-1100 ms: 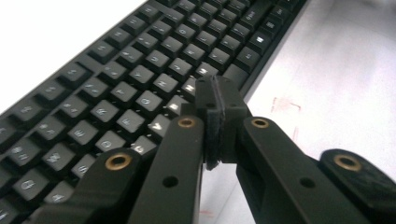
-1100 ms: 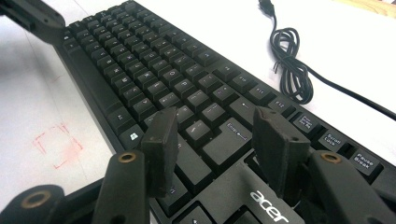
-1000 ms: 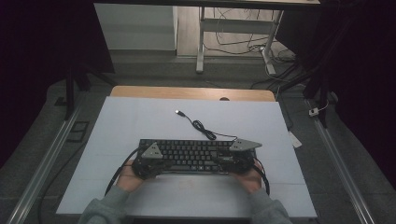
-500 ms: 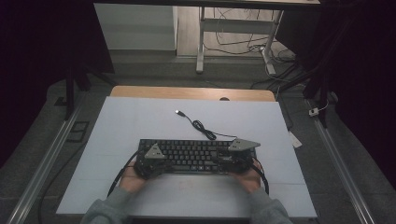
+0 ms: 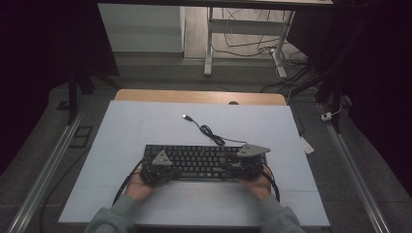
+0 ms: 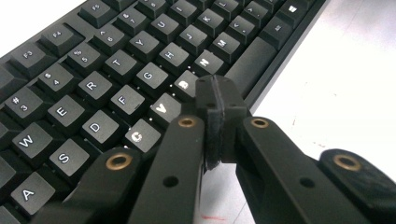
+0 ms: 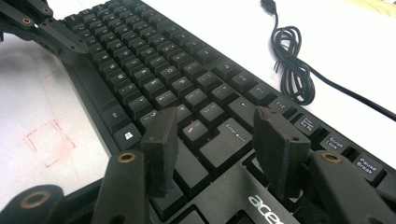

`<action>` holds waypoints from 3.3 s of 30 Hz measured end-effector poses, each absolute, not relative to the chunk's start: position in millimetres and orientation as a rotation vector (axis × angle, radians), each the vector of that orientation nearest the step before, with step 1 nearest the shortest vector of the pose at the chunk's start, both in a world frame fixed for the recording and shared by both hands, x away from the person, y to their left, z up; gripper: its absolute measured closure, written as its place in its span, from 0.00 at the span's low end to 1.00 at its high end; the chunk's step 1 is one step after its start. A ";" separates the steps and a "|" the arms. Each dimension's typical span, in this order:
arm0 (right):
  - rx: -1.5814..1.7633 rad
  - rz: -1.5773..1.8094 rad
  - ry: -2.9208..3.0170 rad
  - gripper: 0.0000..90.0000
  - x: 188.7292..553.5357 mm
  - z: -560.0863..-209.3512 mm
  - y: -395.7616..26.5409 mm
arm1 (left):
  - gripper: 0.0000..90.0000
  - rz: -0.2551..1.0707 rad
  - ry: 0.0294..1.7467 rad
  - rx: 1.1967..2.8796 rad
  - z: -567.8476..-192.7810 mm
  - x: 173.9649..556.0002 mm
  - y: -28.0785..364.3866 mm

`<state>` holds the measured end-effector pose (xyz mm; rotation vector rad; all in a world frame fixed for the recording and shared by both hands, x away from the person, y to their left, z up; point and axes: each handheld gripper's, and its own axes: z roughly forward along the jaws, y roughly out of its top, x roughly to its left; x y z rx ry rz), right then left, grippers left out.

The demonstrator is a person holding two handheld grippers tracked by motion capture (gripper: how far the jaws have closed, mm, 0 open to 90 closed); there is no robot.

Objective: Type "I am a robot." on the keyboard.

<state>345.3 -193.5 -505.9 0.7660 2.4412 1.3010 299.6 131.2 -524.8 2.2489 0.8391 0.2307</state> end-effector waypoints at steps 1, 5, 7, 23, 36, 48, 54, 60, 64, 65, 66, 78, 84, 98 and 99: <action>0.770 1.290 2.435 0.56 345.1 -505.8 -193.4 | 0.99 0.225 0.840 2.241 -525.4 299.9 131.3; 0.765 1.291 2.439 0.56 345.4 -506.3 -192.9 | 0.99 0.259 0.831 2.255 -522.5 297.6 130.7; 0.761 1.291 2.440 0.56 345.4 -506.3 -192.4 | 0.99 0.269 0.823 2.233 -518.3 296.2 132.7; 0.750 1.281 2.446 0.56 345.3 -507.1 -191.5 | 0.62 0.301 0.963 1.996 -497.4 295.5 162.5; 0.742 1.284 2.450 0.55 345.8 -508.8 -190.4 | 0.48 0.345 1.046 1.956 -491.7 297.4 179.3; 0.739 1.273 2.453 0.55 346.0 -508.7 -190.7 | 0.45 0.380 1.075 1.937 -488.0 297.6 187.6; 0.735 1.272 2.455 0.55 345.9 -508.6 -190.8 | 0.45 0.388 1.084 1.928 -487.6 298.2 190.3; 0.732 1.269 2.459 0.55 346.1 -509.1 -190.4 | 0.44 0.405 1.119 1.917 -489.6 300.8 195.3; 0.733 1.256 2.464 0.55 346.3 -509.6 -189.9 | 0.44 0.409 1.135 1.922 -492.4 302.8 197.1; 0.732 1.251 2.464 0.55 346.2 -509.6 -189.7 | 0.44 0.412 1.137 1.928 -493.1 303.2 197.5; 0.730 1.251 2.465 0.55 346.3 -509.7 -189.6 | 0.44 0.416 1.142 1.931 -493.8 303.5 197.7; 0.730 1.253 2.468 0.55 347.0 -510.6 -189.7 | 0.53 0.401 1.173 1.975 -503.3 307.5 198.7; 0.727 1.243 2.473 0.55 346.9 -510.7 -189.5 | 0.69 0.386 1.160 2.011 -507.4 308.6 196.8; 0.725 1.239 2.481 0.55 347.7 -512.9 -187.8 | 0.98 0.376 1.163 2.055 -515.4 311.2 193.9; 0.724 1.238 2.481 0.55 347.7 -513.1 -187.7 | 0.98 0.378 1.164 2.057 -516.3 311.5 193.7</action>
